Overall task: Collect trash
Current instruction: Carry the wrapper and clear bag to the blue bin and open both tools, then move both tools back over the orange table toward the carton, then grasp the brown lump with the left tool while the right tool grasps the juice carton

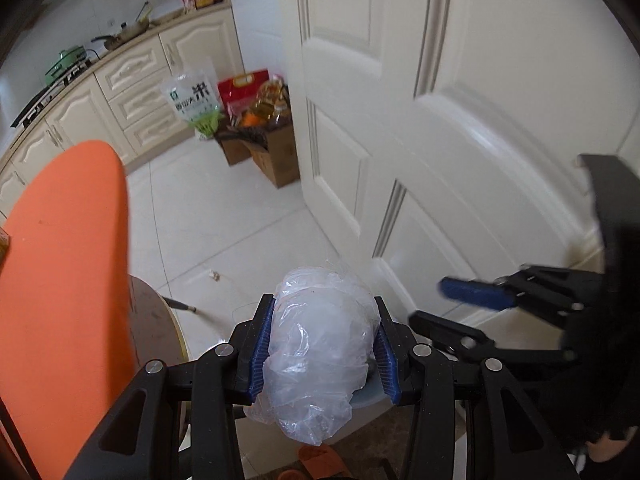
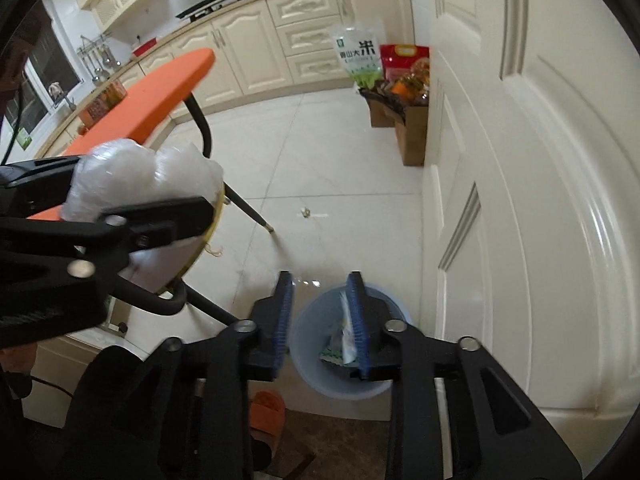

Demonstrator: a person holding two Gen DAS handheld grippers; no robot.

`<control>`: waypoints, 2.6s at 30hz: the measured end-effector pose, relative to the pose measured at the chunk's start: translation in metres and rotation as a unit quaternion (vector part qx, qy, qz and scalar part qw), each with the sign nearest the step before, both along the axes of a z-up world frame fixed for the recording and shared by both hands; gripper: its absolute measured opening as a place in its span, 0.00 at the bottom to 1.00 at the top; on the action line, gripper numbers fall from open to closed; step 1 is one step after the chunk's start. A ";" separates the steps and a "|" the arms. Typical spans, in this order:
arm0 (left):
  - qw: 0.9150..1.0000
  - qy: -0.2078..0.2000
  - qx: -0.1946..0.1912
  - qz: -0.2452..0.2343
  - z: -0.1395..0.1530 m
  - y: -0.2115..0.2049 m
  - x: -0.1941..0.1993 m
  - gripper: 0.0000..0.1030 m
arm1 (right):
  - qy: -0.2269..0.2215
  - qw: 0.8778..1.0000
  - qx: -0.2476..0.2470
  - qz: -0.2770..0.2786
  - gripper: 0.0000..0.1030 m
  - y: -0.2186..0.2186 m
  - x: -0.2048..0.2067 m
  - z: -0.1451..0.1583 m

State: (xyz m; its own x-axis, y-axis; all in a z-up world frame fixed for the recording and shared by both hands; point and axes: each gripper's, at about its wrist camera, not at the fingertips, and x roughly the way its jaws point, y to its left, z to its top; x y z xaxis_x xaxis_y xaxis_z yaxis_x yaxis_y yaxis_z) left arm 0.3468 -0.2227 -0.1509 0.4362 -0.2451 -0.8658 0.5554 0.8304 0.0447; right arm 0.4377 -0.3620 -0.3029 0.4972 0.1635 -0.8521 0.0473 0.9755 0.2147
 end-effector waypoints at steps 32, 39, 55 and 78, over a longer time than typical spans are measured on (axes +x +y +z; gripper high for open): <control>0.999 0.021 -0.023 0.010 0.013 -0.019 0.049 0.60 | -0.028 1.000 0.000 -0.013 0.63 0.011 -0.019 0.034; 0.995 -0.051 -0.057 0.058 0.075 0.059 0.026 0.66 | -0.100 0.995 -0.002 0.027 0.72 0.067 0.001 0.096; 0.954 -0.151 -0.024 0.258 0.111 0.319 0.036 0.74 | -0.139 0.970 -0.022 0.197 0.81 0.251 0.138 0.153; 0.947 -0.080 -0.016 0.311 0.016 0.435 0.236 0.47 | -0.097 0.930 -0.074 0.346 0.84 0.380 0.354 0.068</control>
